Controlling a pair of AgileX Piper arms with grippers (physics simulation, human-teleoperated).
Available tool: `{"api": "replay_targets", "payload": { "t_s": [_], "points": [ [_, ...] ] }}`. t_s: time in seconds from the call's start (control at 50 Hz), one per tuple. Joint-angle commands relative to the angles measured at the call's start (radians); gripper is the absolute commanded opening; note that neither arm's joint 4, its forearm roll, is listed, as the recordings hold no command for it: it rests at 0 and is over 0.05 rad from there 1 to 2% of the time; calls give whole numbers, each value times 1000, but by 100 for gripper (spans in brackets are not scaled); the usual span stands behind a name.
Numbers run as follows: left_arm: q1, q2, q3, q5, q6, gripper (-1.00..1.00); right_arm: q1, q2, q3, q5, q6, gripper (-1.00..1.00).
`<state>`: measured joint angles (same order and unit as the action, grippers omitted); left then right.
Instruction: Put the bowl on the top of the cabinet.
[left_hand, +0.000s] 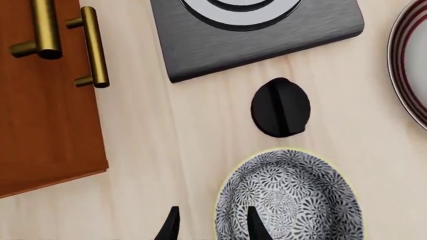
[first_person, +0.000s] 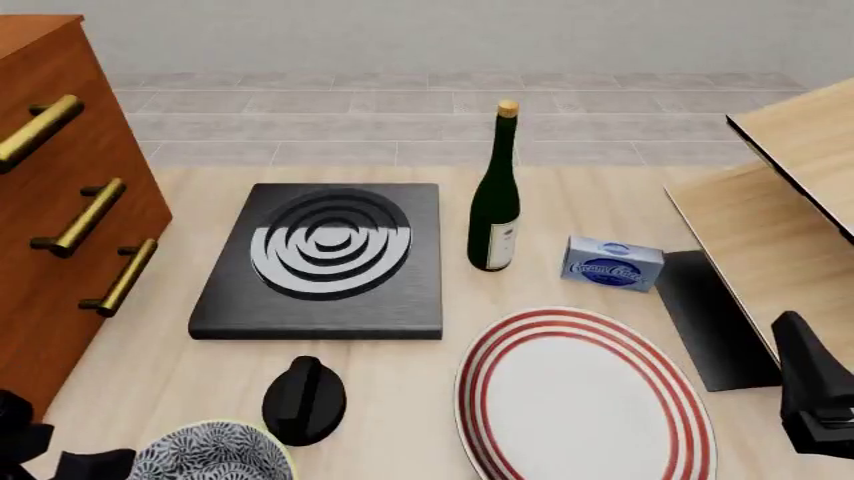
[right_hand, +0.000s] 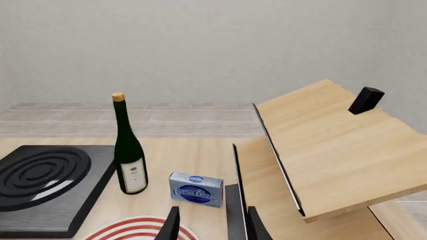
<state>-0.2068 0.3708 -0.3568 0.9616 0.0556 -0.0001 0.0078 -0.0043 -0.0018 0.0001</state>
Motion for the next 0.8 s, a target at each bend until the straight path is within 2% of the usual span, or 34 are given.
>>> {"api": "replay_targets", "payload": {
  "t_s": [0.02, 0.4, 0.8],
  "points": [
    [2, -23, 63, -16, 8, 100, 0, 0, 0, 0, 0, 100],
    [10, 18, 54, -38, 70, 100, 0, 0, 0, 0, 0, 100],
    [21, 52, 124, -118, 96, 100, 0, 0, 0, 0, 0, 100]
  ]
}}
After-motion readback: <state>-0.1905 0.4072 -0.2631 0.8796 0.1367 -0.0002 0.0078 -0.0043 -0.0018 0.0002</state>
